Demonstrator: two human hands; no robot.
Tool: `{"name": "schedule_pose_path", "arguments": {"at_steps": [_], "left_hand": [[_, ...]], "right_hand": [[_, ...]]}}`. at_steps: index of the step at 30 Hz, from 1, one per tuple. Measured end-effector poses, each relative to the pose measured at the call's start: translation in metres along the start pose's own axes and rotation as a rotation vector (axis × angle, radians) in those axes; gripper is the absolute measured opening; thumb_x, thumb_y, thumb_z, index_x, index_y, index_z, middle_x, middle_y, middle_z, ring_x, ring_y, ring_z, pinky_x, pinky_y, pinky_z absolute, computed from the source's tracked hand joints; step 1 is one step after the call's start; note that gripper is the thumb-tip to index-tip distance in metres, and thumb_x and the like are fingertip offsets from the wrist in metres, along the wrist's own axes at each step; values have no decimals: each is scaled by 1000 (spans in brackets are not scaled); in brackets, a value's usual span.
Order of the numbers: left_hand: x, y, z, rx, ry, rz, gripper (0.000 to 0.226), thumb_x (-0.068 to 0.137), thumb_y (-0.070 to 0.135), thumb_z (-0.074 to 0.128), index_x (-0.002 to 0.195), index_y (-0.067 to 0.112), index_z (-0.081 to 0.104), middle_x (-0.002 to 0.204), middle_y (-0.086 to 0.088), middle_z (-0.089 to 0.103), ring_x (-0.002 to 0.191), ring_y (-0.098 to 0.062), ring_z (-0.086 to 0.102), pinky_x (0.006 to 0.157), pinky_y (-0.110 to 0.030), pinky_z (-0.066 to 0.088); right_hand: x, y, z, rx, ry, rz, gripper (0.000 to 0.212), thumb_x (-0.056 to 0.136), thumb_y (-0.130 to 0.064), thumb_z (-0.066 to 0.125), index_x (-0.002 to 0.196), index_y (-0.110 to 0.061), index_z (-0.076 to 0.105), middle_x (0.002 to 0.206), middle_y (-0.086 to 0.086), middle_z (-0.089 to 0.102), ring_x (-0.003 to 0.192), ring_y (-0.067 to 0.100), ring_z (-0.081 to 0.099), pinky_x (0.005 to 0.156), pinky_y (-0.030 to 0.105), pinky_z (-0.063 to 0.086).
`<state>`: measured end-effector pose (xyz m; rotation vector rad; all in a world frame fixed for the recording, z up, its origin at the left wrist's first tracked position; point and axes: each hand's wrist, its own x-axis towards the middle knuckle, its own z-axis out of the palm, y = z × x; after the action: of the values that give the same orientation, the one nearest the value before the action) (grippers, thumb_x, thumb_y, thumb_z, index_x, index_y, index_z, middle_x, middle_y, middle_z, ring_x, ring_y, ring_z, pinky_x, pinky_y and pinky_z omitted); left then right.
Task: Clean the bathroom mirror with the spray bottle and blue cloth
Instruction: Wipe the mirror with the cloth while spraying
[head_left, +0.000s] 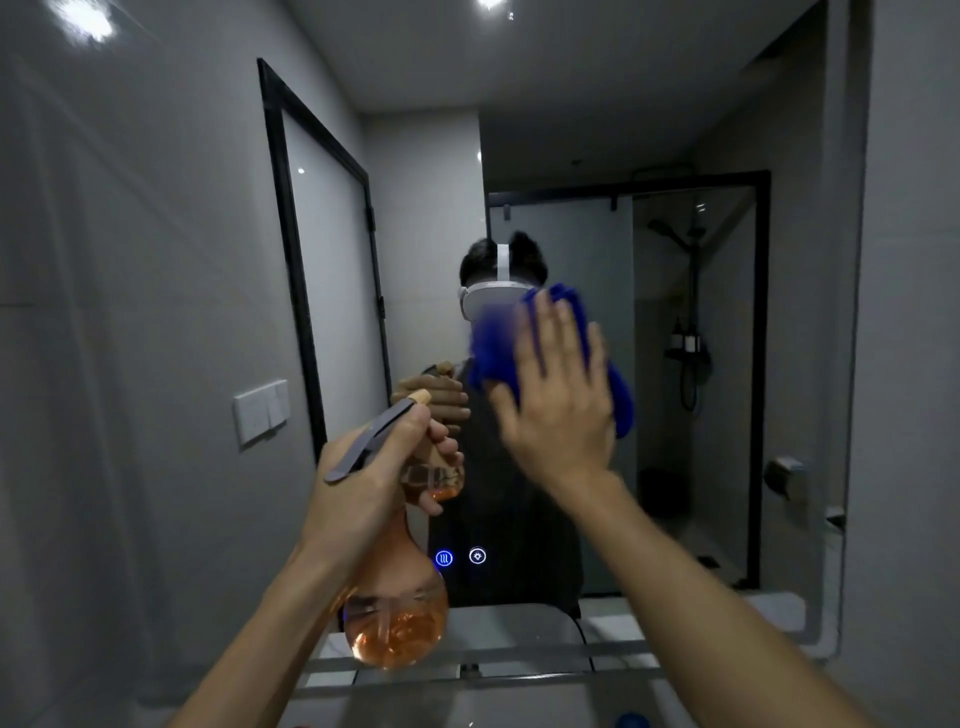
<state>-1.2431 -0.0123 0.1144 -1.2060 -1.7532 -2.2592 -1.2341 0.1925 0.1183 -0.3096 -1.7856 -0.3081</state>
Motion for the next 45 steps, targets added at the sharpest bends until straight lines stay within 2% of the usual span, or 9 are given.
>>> {"name": "schedule_pose_path", "arguments": {"at_steps": [6, 10, 13, 18, 22, 31, 35, 38, 45], "left_hand": [[1, 3, 1, 21, -22, 15, 29, 87, 39, 58, 89, 13, 72, 87, -10, 76, 77, -20, 73, 53, -28, 55], [1, -4, 2, -8, 5, -12, 29, 87, 38, 61, 88, 12, 74, 87, -13, 76, 79, -25, 73, 55, -31, 52], [2, -8, 1, -22, 30, -18, 26, 91, 32, 60, 88, 10, 74, 85, -14, 76, 80, -27, 74, 53, -31, 52], [7, -9, -1, -10, 34, -16, 30, 89, 35, 60, 91, 8, 74, 86, -13, 77, 80, -24, 76, 53, -25, 56], [11, -6, -7, -31, 40, -14, 28, 88, 36, 59, 90, 12, 73, 86, -9, 78, 78, -21, 76, 57, -22, 57], [4, -15, -10, -22, 8, -11, 32, 88, 34, 58, 90, 6, 72, 85, -14, 76, 79, -23, 75, 49, -26, 55], [-1, -18, -18, -15, 10, -20, 36, 88, 32, 57, 95, -1, 71, 85, -17, 75, 75, -23, 74, 48, -27, 56], [-5, -18, -31, -20, 46, -50, 33, 91, 30, 60, 91, 0, 72, 82, -17, 75, 71, -22, 73, 48, -31, 55], [3, -11, -63, 43, 127, -57, 28, 92, 36, 62, 89, 11, 76, 83, -12, 77, 67, -16, 71, 60, -32, 55]], "right_hand": [[-83, 5, 17, -54, -142, -415, 69, 99, -46, 46, 156, -14, 25, 163, 11, 19, 152, 27, 14, 118, 54, 25], [-77, 57, 8, -117, -120, -474, 68, 96, -43, 53, 153, -11, 33, 160, 14, 28, 149, 29, 23, 117, 55, 28], [-44, 101, -7, -127, -33, -286, 71, 92, -39, 50, 153, -9, 30, 159, 16, 29, 148, 31, 28, 118, 55, 25], [30, 134, -36, -6, 50, 289, 69, 100, -49, 27, 158, -14, 11, 165, 8, 12, 153, 23, 9, 124, 48, 9], [68, 96, -37, 62, 95, 424, 71, 100, -50, 27, 158, -13, 9, 166, 9, 9, 153, 24, 7, 123, 50, 10], [-64, 25, 1, -66, -173, -341, 72, 96, -44, 49, 156, -14, 23, 164, 10, 16, 153, 26, 11, 120, 53, 21], [-104, 58, 4, -148, -212, -453, 71, 96, -45, 50, 155, -13, 26, 163, 12, 20, 152, 27, 16, 119, 52, 24], [-102, 81, 1, -157, -178, -386, 72, 94, -39, 50, 155, -10, 24, 163, 15, 19, 151, 30, 19, 119, 53, 22], [11, 69, -23, -12, -4, 178, 70, 100, -47, 31, 158, -11, 14, 165, 11, 12, 153, 24, 9, 124, 47, 9]]}}
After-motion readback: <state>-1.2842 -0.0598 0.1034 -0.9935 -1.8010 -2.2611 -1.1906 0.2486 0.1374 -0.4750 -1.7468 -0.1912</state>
